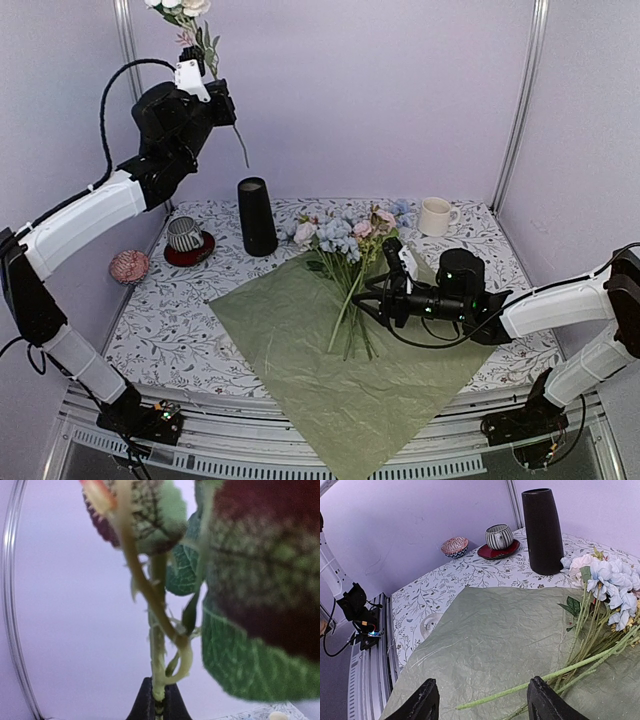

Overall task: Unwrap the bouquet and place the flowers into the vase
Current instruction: Place the fake flower in the vase.

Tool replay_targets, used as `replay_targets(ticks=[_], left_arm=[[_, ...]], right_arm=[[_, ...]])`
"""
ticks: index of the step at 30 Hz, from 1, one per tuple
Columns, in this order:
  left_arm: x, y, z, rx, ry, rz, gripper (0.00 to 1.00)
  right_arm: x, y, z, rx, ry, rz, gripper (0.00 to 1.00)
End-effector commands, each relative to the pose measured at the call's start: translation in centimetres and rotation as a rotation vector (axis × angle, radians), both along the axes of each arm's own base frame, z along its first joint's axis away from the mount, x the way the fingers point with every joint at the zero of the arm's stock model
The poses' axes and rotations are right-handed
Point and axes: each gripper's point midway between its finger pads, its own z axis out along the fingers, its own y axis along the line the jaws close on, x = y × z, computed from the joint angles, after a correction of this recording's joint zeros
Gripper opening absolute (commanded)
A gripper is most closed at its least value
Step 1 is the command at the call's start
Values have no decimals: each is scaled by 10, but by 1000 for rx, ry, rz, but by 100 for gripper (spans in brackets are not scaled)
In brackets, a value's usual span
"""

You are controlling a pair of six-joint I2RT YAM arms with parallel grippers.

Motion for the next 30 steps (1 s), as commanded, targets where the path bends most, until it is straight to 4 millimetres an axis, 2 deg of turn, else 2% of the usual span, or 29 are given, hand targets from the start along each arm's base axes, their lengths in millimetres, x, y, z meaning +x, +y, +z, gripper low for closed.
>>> replay_targets(ticks=[1,13,19,24,30], left_arm=[[22,5,-9,-21,1,7,0],[77,13,-89,4,153,33,0],[99,7,-148,1,315,-25,0],[101,-3,-193,24,427,-69,0],[97,-5,-221,14,494,-89,3]], right_arm=[[-1,-1,3,-1,-21,-7,62],[-2,3,1,-3,-6,12,62],[-2,4,-2,-9,0,16,62],[-1,5,-2,-12,3,17,62],[-1,7,-4,-13,10,25,62]])
